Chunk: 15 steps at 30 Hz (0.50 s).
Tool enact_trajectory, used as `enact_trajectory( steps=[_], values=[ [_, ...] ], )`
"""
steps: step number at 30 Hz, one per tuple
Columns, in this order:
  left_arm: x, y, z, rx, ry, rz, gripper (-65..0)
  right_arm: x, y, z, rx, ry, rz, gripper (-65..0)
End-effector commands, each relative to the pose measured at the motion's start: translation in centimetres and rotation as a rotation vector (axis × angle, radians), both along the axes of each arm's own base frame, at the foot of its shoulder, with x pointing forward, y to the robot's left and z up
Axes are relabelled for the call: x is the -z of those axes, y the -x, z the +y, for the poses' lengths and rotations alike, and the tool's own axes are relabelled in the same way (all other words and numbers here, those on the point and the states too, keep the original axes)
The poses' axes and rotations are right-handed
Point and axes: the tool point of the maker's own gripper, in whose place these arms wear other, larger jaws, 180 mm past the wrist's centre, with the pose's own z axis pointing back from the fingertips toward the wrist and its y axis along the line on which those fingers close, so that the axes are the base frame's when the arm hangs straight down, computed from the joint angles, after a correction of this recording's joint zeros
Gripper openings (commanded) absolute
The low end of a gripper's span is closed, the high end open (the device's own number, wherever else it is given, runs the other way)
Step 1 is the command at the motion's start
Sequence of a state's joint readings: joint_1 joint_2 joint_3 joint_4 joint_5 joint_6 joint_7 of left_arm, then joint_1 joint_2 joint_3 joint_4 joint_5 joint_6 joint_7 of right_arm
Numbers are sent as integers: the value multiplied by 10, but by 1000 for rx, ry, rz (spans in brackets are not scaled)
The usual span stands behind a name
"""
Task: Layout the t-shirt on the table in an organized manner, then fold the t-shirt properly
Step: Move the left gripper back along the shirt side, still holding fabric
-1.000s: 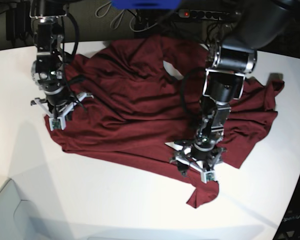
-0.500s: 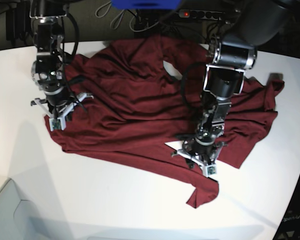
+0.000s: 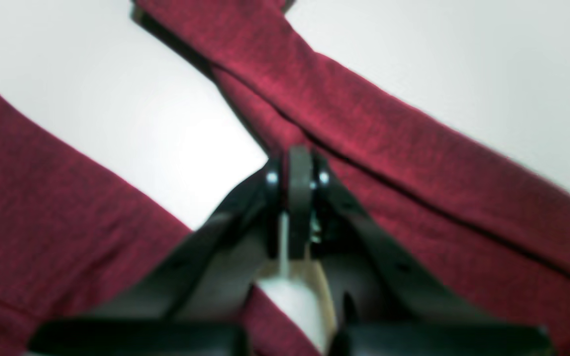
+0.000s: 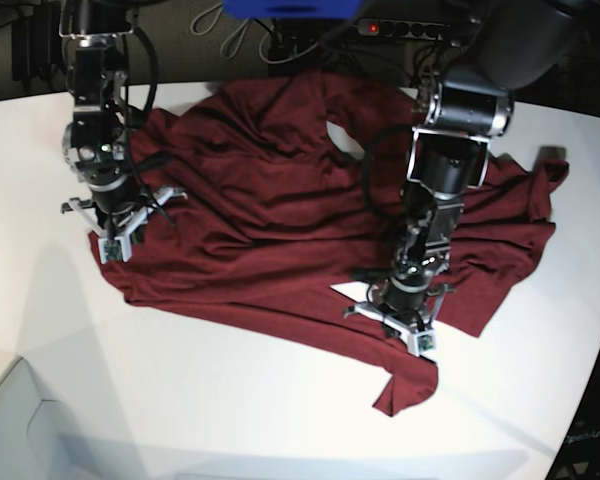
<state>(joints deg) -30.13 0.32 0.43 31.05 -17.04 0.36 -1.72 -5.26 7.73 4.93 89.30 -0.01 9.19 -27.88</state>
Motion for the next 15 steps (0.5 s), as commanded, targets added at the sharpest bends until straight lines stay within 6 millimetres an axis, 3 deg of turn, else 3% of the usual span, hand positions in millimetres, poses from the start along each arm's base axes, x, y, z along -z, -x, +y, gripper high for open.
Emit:
enact_trajectory(
  steps=[1,3,8,12,15],
  values=[
    [-28,-14,4,-20,20,-93,-648,-15,-10,-3,1,8,-54,-643],
    [-31,-6,21,-44,40,-99,-648,-15,-10,-4,4,8,-54,-643],
    [-54,9,33,-30,104,-110,-648,-14,-9,-4,3,10,-53,-643],
    [-57,32,61,-107,66,-119,-648,-14,-9,-4,3,8,-53,-643],
    [-56,51,69,-128,44,-123,-648,-14,-8,-3,1,8,-52,-643]
  ],
)
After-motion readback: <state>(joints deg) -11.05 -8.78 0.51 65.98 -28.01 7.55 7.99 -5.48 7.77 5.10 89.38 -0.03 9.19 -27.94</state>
